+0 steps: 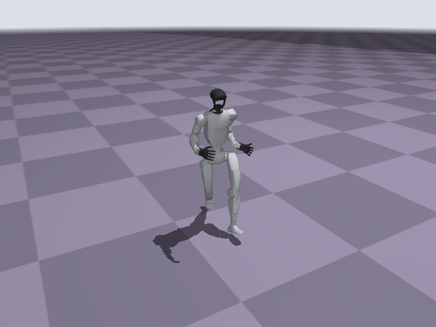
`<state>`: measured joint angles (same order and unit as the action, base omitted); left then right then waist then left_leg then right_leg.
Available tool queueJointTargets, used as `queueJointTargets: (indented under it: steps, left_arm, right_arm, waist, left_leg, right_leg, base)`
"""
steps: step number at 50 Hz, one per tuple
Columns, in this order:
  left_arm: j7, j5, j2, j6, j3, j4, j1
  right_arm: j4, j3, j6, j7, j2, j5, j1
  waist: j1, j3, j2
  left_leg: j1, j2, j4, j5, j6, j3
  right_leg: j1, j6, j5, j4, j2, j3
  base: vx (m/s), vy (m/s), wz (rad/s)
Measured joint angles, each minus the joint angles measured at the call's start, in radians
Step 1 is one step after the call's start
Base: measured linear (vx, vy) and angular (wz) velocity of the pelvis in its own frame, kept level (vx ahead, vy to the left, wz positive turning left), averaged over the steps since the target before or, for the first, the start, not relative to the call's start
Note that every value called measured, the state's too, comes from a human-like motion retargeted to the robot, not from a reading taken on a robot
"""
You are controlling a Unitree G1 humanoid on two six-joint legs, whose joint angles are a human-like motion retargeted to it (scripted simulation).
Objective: Walk run
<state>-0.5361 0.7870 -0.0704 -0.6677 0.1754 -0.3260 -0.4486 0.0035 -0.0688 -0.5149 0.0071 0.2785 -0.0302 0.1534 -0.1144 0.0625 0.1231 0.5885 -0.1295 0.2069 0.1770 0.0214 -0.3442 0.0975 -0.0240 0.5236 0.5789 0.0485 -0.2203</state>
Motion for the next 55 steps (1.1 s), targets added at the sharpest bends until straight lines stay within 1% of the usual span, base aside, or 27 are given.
queueJointTargets:
  steps: [2, 3, 5, 7, 8, 10, 11, 13, 17, 19, 20, 22, 25, 27, 29, 31, 34, 37, 39, 41, 43, 45, 47, 48, 50, 52, 55]
  left_arm:
    - [0.047, -0.029, 0.031, -0.012, -0.014, 0.07, 0.093]
    - [0.072, -0.052, 0.05, -0.017, -0.02, 0.108, 0.138]
    - [0.116, -0.104, 0.099, -0.03, -0.014, 0.177, 0.23]
    - [0.144, -0.12, 0.135, -0.087, -0.068, 0.167, 0.288]
    - [0.176, -0.106, 0.147, -0.131, -0.057, 0.137, 0.369]
    - [0.147, -0.006, 0.156, -0.134, -0.003, 0.099, 0.51]
    - [0.147, 0.015, 0.147, -0.154, -0.094, 0.107, 0.519]
    - [0.135, 0.014, 0.167, -0.165, -0.183, 0.146, 0.515]
    - [0.175, -0.09, 0.203, -0.148, -0.215, 0.225, 0.431]
    - [0.196, -0.13, 0.188, -0.127, -0.214, 0.258, 0.37]
    - [0.191, -0.144, 0.179, -0.114, -0.209, 0.272, 0.344]
    - [0.158, -0.165, 0.147, -0.086, -0.189, 0.277, 0.304]
    - [0.104, -0.204, 0.08, -0.069, -0.15, 0.245, 0.255]
    - [0.039, -0.263, 0.019, -0.117, -0.129, 0.144, 0.141]
    - [-0.021, -0.257, -0.004, -0.122, -0.149, 0.04, 0.047]
    - [-0.076, -0.174, -0.015, -0.057, -0.163, 0.012, -0.025]
    - [-0.135, -0.073, -0.01, 0.036, -0.083, 0.045, -0.091]
    - [-0.107, -0.04, 0.014, 0.051, -0.025, 0.092, -0.092]
    - [-0.078, -0.027, 0.037, 0.058, -0.01, 0.131, -0.056]
    - [-0.053, -0.036, 0.068, 0.059, -0.004, 0.176, 0.001]
    - [-0.018, -0.076, 0.095, 0.047, -0.007, 0.225, 0.058]
    - [0.029, -0.127, 0.111, 0.031, -0.029, 0.268, 0.128]
    - [0.054, -0.134, 0.101, -0.004, -0.09, 0.262, 0.167]
    - [0.052, -0.1, 0.082, -0.02, -0.083, 0.235, 0.219]
    - [0.023, 0.009, -0.009, 0.011, 0.019, 0.214, 0.312]
    - [0.065, 0.048, -0.082, -0.058, -0.078, 0.25, 0.334]
    - [0.146, 0.049, -0.024, -0.147, -0.11, 0.309, 0.331]
  right_arm:
    - [0.053, 0.011, 0.004, -0.025, -0.043, -0.029, 0.041]
    - [0.095, 0.023, 0.0, -0.025, -0.064, -0.037, 0.061]
    - [0.206, 0.056, -0.025, 0.0, -0.123, -0.067, 0.105]
    - [0.38, 0.044, -0.042, 0.025, -0.153, -0.117, 0.252]
    - [0.456, 0.059, -0.041, 0.046, -0.149, -0.116, 0.305]
    - [0.542, 0.052, -0.048, 0.184, -0.133, 0.0, 0.403]
    - [0.549, 0.033, -0.048, 0.235, -0.132, 0.062, 0.465]
    - [0.546, -0.01, -0.053, 0.278, -0.119, 0.129, 0.56]
    - [0.491, -0.117, -0.091, 0.273, -0.069, 0.138, 0.641]
    - [0.444, -0.143, -0.093, 0.257, -0.041, 0.136, 0.649]
    - [0.414, -0.15, -0.092, 0.249, -0.032, 0.137, 0.64]
    - [0.341, -0.141, -0.086, 0.219, -0.039, 0.131, 0.595]
    - [0.22, -0.118, -0.068, 0.133, -0.077, 0.088, 0.459]
    - [0.174, -0.066, -0.083, 0.045, -0.125, 0.078, 0.376]
    - [0.163, -0.088, -0.106, 0.01, -0.197, 0.138, 0.236]
    - [0.112, -0.026, -0.134, -0.029, -0.226, 0.221, 0.129]
    - [0.004, 0.058, -0.157, -0.027, -0.185, 0.297, 0.035]
    - [-0.067, 0.077, -0.102, 0.052, -0.105, 0.29, -0.01]
    - [-0.104, 0.057, -0.039, 0.114, -0.057, 0.248, -0.009]
    - [-0.132, 0.035, 0.001, 0.132, -0.034, 0.179, -0.001]
    - [-0.13, 0.048, 0.016, 0.085, -0.039, 0.101, 0.006]
    - [-0.096, 0.064, 0.014, 0.038, -0.066, 0.041, 0.018]
    - [0.0, 0.063, -0.019, 0.074, -0.133, 0.014, 0.126]
    - [0.067, 0.06, -0.028, 0.117, -0.155, 0.045, 0.185]
    - [0.179, 0.172, 0.009, 0.267, -0.146, 0.234, 0.254]
    - [0.217, 0.155, 0.059, 0.451, -0.096, 0.418, 0.357]
    - [0.245, 0.069, 0.056, 0.47, -0.005, 0.418, 0.464]
  waist:
    - [0.069, 0.056, -0.035]
    - [0.091, 0.083, -0.057]
    - [0.17, 0.075, -0.099]
    - [0.228, 0.017, -0.117]
    - [0.279, -0.006, -0.115]
    - [0.295, -0.056, -0.105]
    - [0.336, -0.09, -0.105]
    - [0.381, -0.12, -0.128]
    - [0.537, -0.12, -0.233]
    - [0.601, -0.103, -0.249]
    - [0.619, -0.087, -0.248]
    - [0.631, -0.072, -0.245]
    - [0.664, -0.09, -0.196]
    - [0.59, -0.111, -0.245]
    - [0.536, -0.144, -0.262]
    - [0.413, -0.201, -0.229]
    - [0.279, -0.213, -0.16]
    - [0.158, -0.181, -0.083]
    - [0.124, -0.122, -0.035]
    - [0.158, -0.075, -0.01]
    - [0.161, -0.047, -0.053]
    - [0.134, -0.044, -0.133]
    - [0.167, -0.113, -0.093]
    - [0.178, -0.133, -0.084]
    - [0.197, -0.193, -0.057]
    - [0.241, -0.228, -0.096]
    - [0.34, -0.191, -0.153]
  left_leg:
    - [-0.086, 0.015, -0.041, 0.024, -0.005, 0.043]
    - [-0.117, 0.036, -0.023, -0.021, 0.04, 0.081]
    - [-0.114, 0.083, 0.172, -0.02, 0.24, 0.106]
    - [-0.134, 0.039, 0.338, 0.087, 0.166, 0.385]
    - [-0.132, 0.094, 0.424, 0.164, 0.186, 0.262]
    - [-0.215, 0.033, 0.409, 0.251, 0.184, 0.249]
    - [-0.311, 0.017, 0.328, 0.234, 0.176, 0.263]
    - [-0.476, 0.02, 0.187, 0.105, 0.109, 0.257]
    - [-0.726, 0.086, -0.008, -0.589, -0.197, 0.369]
    - [-0.77, 0.115, 0.124, -0.701, -0.283, 0.32]
    - [-0.766, 0.131, 0.256, -0.701, -0.283, 0.256]
    - [-0.782, 0.099, 0.364, -0.701, -0.283, 0.311]
    - [-0.785, 0.033, 0.4, -0.701, -0.283, 0.266]
    - [-0.697, 0.052, 0.57, -0.581, -0.243, 0.266]
    - [-0.496, 0.128, 0.804, -0.376, -0.102, 0.28]
    - [-0.344, 0.163, 0.807, -0.226, 0.0, 0.183]
    - [-0.19, 0.114, 0.56, -0.136, 0.064, 0.114]
    - [-0.125, 0.039, 0.206, -0.091, 0.116, 0.082]
    - [-0.159, -0.062, -0.018, -0.067, 0.104, 0.157]
    - [-0.194, -0.099, -0.156, -0.016, 0.054, 0.192]
    - [-0.209, -0.013, -0.178, 0.004, 0.013, 0.182]
    - [-0.198, 0.051, -0.047, -0.19, 0.156, 0.263]
    - [-0.145, -0.036, 0.253, -0.005, 0.234, 0.38]
    - [-0.123, -0.025, 0.35, 0.025, 0.215, 0.37]
    - [-0.158, -0.002, 0.392, 0.109, 0.184, 0.26]
    - [-0.309, 0.022, 0.288, 0.102, 0.169, 0.252]
    - [-0.49, 0.025, 0.147, -0.089, 0.077, 0.298]
  right_leg:
    - [0.006, -0.005, 0.0, 0.126, -0.155, 0.082]
    - [0.001, 0.007, 0.0, 0.186, -0.225, 0.09]
    - [-0.063, -0.01, 0.0, 0.258, -0.305, -0.014]
    - [-0.196, -0.089, -0.196, 0.507, -0.24, -0.139]
    - [-0.32, -0.094, -0.294, 0.616, -0.194, -0.124]
    - [-0.531, -0.15, -0.454, 0.68, -0.08, -0.1]
    - [-0.594, -0.155, -0.503, 0.621, -0.024, -0.125]
    - [-0.698, -0.139, -0.546, 0.447, 0.02, -0.126]
    - [-0.77, -0.022, -0.52, -0.103, -0.004, -0.095]
    - [-0.742, 0.094, -0.566, -0.322, -0.016, 0.009]
    - [-0.726, 0.176, -0.595, -0.396, -0.009, 0.058]
    - [-0.682, 0.175, -0.62, -0.442, -0.01, 0.053]
    - [-0.657, -0.079, -0.464, -0.292, 0.015, 0.056]
    - [-0.618, -0.151, -0.653, -0.101, -0.213, 0.296]
    - [-0.532, -0.187, -0.718, -0.066, -0.158, 0.127]
    - [-0.404, -0.208, -0.738, -0.129, -0.183, 0.188]
    - [-0.227, -0.179, -0.462, -0.263, -0.189, 0.211]
    - [-0.058, -0.044, -0.054, -0.33, -0.119, 0.161]
    - [0.002, 0.013, 0.0, -0.153, -0.082, 0.126]
    - [0.045, 0.064, 0.0, -0.012, -0.125, 0.14]
    - [0.104, 0.054, 0.0, -0.008, -0.231, 0.112]
    - [0.136, -0.026, -0.043, 0.019, -0.259, -0.045]
    - [0.047, -0.139, -0.189, 0.231, -0.183, -0.215]
    - [-0.043, -0.174, -0.306, 0.401, -0.108, -0.214]
    - [-0.302, -0.171, -0.453, 0.565, -0.096, -0.013]
    - [-0.421, -0.145, -0.499, 0.434, -0.076, -0.019]
    - [-0.535, -0.073, -0.498, 0.1, -0.043, -0.007]
  base:
    - [2.31, -0.31, 1.41]
    - [2.11, -0.46, 0.99]
    - [2.48, -0.52, 0.89]
    - [3.24, -0.28, 1.17]
    - [2.63, -0.36, 0.78]
    - [2.33, -0.5, 0.52]
    - [2.43, -0.61, 1.29]
    - [2.43, -0.68, 1.03]
    - [2.36, -0.56, 0.7]
    - [2.45, -0.41, -0.01]
    - [2.24, -0.38, -0.72]
    - [2.24, -0.49, -0.67]
    - [2.33, -0.59, -0.45]
    - [3.12, -1.01, -1.2]
    - [2.15, -0.53, -0.04]
    - [2.14, -0.34, -1.22]
    - [2.19, -0.13, -1.06]
    - [2.1, -0.18, -0.79]
    - [2.17, -0.23, 0.07]
    - [2.18, -0.37, 1.35]
    - [2.42, -0.56, 0.58]
    - [2.17, -0.56, -0.15]
    - [2.78, -0.38, 0.99]
    - [2.37, -0.1, 0.24]
    - [2.03, -0.16, -0.63]
    - [1.93, -0.15, 0.88]
    - [1.4, -0.13, 1.59]
